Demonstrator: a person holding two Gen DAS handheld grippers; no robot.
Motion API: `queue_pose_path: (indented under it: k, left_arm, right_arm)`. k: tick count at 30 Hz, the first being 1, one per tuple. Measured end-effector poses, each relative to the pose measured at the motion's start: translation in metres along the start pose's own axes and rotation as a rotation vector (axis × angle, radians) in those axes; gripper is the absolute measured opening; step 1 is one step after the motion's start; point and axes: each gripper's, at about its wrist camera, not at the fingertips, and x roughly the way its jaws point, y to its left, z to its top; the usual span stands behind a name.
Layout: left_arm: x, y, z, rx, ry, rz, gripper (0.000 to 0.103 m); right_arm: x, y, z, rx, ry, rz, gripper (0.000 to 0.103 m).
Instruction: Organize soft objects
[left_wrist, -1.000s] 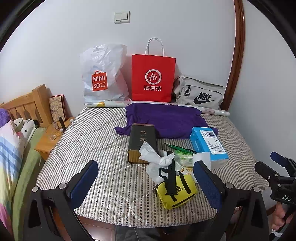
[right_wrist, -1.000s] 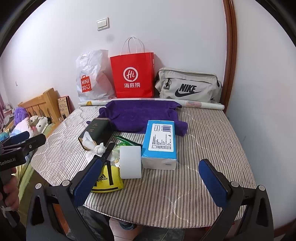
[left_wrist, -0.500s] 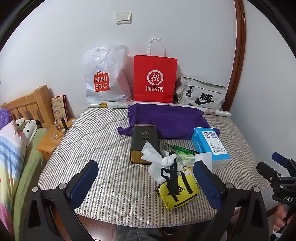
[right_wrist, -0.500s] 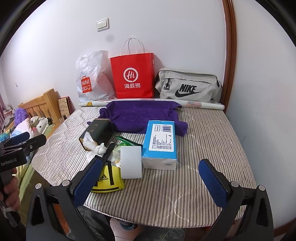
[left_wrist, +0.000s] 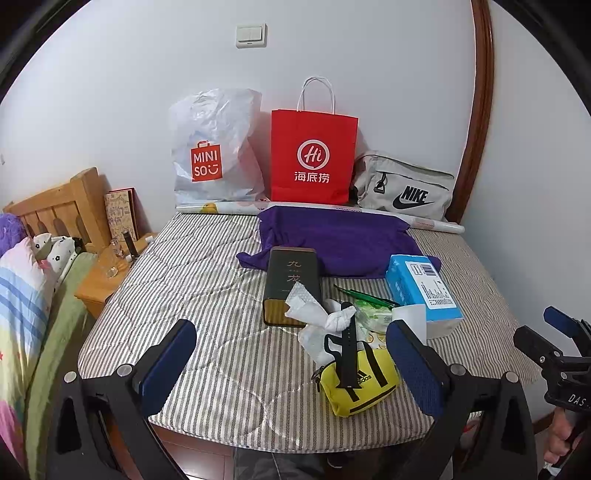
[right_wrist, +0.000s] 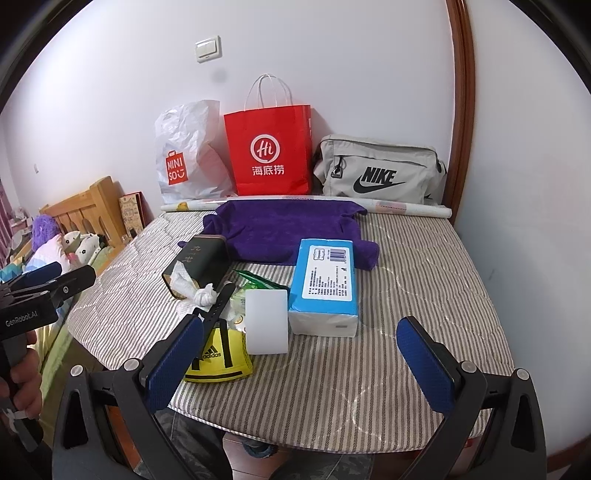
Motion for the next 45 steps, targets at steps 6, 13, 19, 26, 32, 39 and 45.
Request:
queue_pose_path:
  k: [6,13,19,26,32,39,45]
  left_arm:
    - [0.0,-0.001,-0.001,0.001,0.0,0.001,0.103]
    - [0.0,-0.001,-0.002,0.001,0.002,0.003,0.103]
    - [0.001,-0.003,-0.003,0.003,0.003,-0.001,0.103]
    - [0.002,-0.003,-0.004,0.002,0.007,0.0,0.103]
    - [0.014,-0.002,-0.003,0.006,0.025,-0.008,0.103]
    - [0.04,0.002,-0.007,0.009,0.075,0.003,0.103]
    - [0.067,0.008,-0.016,-0.001,0.13,0.008,0.103]
  right_arm:
    - [0.0,0.0,0.0,0.001,0.0,0.001,0.103]
    - [0.0,0.0,-0.001,-0.001,-0.001,0.002,0.103]
    - [0.0,0.002,-0.001,-0.006,-0.006,0.008,0.103]
    - [0.002,0.003,-0.002,-0.013,-0.01,0.024,0.103]
    - [0.01,0.0,-0.002,-0.007,-0.006,0.04,0.103]
    - [0.034,-0.002,-0.008,0.006,0.039,0.063,0.103]
    - [0.065,0.003,-0.017,-0.004,0.071,0.078,0.099]
